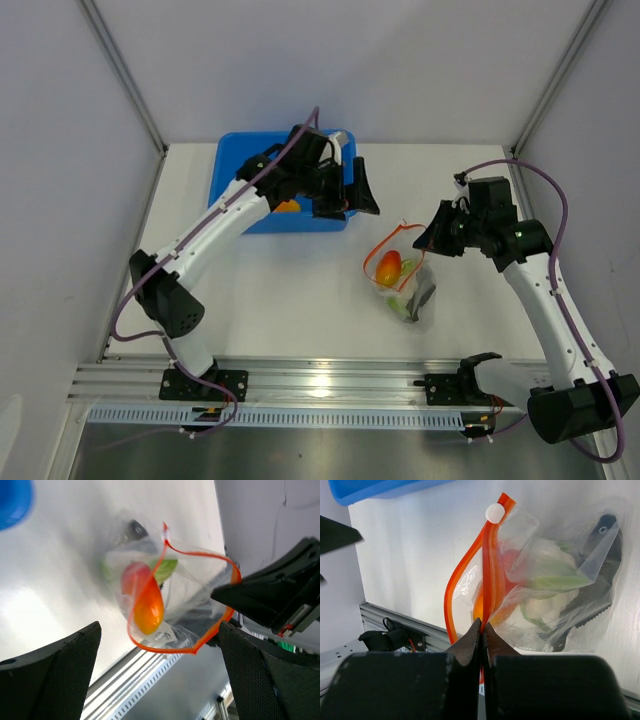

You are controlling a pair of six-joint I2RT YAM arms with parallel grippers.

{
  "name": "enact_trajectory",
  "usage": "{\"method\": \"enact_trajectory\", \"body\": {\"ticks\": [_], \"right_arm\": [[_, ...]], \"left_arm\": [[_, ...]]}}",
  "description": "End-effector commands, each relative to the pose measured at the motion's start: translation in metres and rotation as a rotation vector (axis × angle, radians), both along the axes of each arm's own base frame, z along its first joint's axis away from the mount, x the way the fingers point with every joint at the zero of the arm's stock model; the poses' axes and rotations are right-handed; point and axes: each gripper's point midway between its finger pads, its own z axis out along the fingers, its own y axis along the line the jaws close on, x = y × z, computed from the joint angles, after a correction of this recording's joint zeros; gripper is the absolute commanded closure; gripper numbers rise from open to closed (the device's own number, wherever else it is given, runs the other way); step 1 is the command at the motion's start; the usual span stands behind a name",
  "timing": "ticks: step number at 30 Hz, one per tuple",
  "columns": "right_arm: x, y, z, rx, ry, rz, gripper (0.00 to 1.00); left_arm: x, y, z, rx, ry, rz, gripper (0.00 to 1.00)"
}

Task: Place the food in the zip-top bag and seal the zipper
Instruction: Place the fake fruit in the zipper food storage bag.

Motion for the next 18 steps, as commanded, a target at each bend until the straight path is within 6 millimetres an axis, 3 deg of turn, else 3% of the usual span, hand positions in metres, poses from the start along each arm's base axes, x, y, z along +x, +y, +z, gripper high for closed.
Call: {"method": "enact_trajectory", "body": {"ticks": [1, 7, 11, 13, 18], "right_arm": [[0.002, 0.001, 0.007, 0.003, -0.040, 0.028, 1.00], [0.009, -0.001, 0.002, -0.015, -0.019, 0.035, 1.00], [0.017, 0.003, -0.004, -0.006, 0.012, 0.048, 1.00], [0.021, 0.006, -0.009, -0.002, 0.035, 0.056, 1.00], [0.030, 0.006, -0.008, -0.016, 0.037, 0.061, 1.00]], "left_arm": [[0.019, 0.039, 0.018, 0.036, -0.063, 0.140, 0.01], [0.057, 0.089, 0.007, 0.112, -0.045, 0.325, 0.01], [0.083, 0.120, 0.018, 0.104, -0.126, 0.448, 0.00], [0.091, 0.130, 0.014, 0.077, -0.114, 0.480, 0.01], [0.119, 0.133, -0.005, 0.024, -0.114, 0.451, 0.01]]}}
